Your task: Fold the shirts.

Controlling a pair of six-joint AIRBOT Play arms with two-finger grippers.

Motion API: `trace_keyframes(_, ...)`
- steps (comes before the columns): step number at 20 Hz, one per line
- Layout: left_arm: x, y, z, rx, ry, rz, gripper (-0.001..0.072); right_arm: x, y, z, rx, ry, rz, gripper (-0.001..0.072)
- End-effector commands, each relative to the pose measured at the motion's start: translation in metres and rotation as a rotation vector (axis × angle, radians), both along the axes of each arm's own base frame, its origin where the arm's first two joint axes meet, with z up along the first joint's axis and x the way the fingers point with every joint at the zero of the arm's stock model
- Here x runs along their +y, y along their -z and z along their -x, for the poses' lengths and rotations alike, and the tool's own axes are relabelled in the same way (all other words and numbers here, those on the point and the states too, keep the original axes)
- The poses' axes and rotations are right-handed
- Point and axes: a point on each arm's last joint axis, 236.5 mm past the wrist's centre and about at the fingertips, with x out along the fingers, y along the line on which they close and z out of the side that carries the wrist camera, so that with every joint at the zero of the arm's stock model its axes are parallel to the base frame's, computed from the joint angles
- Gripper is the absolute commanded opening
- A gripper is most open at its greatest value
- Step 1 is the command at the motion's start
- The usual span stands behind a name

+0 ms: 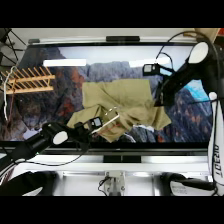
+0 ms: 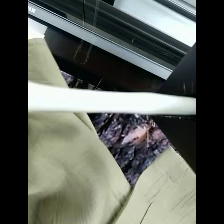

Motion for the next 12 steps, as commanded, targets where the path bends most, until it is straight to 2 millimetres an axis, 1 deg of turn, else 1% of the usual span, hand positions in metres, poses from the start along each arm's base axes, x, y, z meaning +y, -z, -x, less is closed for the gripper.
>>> trace_keyframes(1, 0.0, 0.0, 0.0, -0.002, 0.007, -0.002, 0.0042, -0.005, 0.006, 0.015, 0.044, -0.096, 0.028, 0.0475)
trace_keyframes(3, 0.0, 0.0, 0.0, -0.002, 0.007, -0.002, 0.0042, -0.007, 0.011, 0.01, 0.032, -0.115, 0.038, 0.0475)
trace_keyframes(7, 0.0, -0.003, -0.001, -0.014, 0.023, -0.001, 0.0041, -0.007, 0.028, 0.006, 0.08, -0.117, 0.046, 0.0466)
trace_keyframes(8, -0.001, -0.006, -0.002, -0.021, 0.022, 0.006, 0.0042, -0.007, 0.033, 0.005, 0.092, -0.117, 0.046, 0.0381)
trace_keyframes(12, -0.005, -0.021, -0.006, -0.054, 0.023, 0.033, 0.0042, -0.006, 0.048, 0.0, 0.126, -0.116, 0.049, 0.038)
